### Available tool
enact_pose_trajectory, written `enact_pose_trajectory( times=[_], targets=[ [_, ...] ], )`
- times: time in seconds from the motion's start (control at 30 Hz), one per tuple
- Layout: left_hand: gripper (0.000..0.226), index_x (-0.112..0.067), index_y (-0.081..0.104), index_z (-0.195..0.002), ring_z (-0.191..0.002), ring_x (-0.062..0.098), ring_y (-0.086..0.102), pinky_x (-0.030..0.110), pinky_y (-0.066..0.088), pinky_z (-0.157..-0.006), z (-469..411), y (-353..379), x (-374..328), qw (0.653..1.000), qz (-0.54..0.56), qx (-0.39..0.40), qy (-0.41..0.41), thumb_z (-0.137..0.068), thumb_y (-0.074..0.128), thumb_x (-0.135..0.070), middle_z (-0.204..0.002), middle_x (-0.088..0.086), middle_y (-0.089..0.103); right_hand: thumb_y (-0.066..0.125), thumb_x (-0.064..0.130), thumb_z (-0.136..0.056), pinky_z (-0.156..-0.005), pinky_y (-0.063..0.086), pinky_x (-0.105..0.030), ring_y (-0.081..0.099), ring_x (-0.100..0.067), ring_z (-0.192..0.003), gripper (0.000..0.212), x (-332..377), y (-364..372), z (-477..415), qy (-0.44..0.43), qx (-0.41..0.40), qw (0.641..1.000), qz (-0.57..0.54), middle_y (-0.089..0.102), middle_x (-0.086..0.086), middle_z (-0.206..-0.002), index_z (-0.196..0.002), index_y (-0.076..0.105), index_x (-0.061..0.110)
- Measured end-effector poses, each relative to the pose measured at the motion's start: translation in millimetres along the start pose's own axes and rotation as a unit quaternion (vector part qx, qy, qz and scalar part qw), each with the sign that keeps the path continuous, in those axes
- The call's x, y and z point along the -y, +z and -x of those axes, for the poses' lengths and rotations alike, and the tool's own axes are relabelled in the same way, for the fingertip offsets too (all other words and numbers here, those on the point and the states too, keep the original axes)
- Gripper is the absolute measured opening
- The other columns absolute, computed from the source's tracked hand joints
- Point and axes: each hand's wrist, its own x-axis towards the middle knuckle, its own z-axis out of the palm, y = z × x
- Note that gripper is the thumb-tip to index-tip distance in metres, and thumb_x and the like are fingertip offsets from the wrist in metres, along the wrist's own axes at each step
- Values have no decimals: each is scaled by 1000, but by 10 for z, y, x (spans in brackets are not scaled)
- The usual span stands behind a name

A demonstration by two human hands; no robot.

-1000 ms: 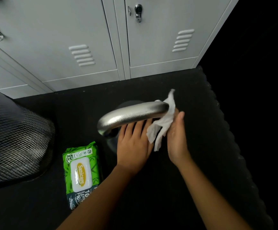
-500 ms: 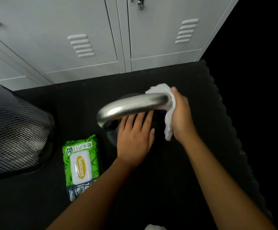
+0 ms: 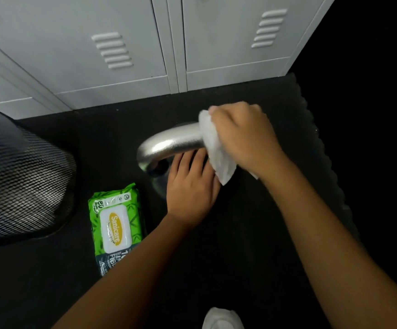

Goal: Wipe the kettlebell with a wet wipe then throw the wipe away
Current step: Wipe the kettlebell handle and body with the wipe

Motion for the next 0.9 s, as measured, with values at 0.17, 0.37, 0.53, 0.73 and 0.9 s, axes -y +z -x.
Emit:
enact_pose_trajectory(
  times=[0.17,0.37,0.53,0.73,0.9],
  targets=[
    [37,-11,60,-121,-117,31,49,41,25,-110,-8,-29,-10,1000,-4,16,-5,-91,52,-31,-120,12,62,33,32,-100,-83,42,-13,52,-5,-99,26,-229,313,433,-78,-118,982,-127,54,2,-111,-115,51,22],
    [41,-12,56,-126,-122,29,43,40,23,-111,-4,-11,-11,1000,-1,2,-7,-91,48,-32,-125,11,60,44,21,-96,-53,34,-23,44,-9,-54,33,0,47,-1,129,-51,983,-119,48,3,-61,-64,53,14],
    [49,-10,49,-126,-120,32,48,41,23,-112,8,-25,-5,1000,4,7,-11,-85,59,-35,-122,15,61,31,30,-98,-75,37,-22,50,-10,-82,29,135,192,276,-124,-106,978,130,56,4,-87,-92,58,19],
    [35,-13,60,-120,-119,28,47,39,22,-111,4,-29,-6,1000,17,1,-8,-92,50,-31,-121,11,62,38,32,-98,-65,38,-15,52,-2,-74,29,-80,205,210,-26,-141,983,-112,56,8,-79,-81,59,19],
    [51,-12,43,-128,-122,30,40,40,20,-110,-3,-64,-2,997,71,-20,-18,-82,60,-27,-122,18,61,34,34,-99,-67,42,-30,48,-11,-62,38,371,278,141,-74,-116,970,200,52,6,-65,-76,60,19]
  ],
)
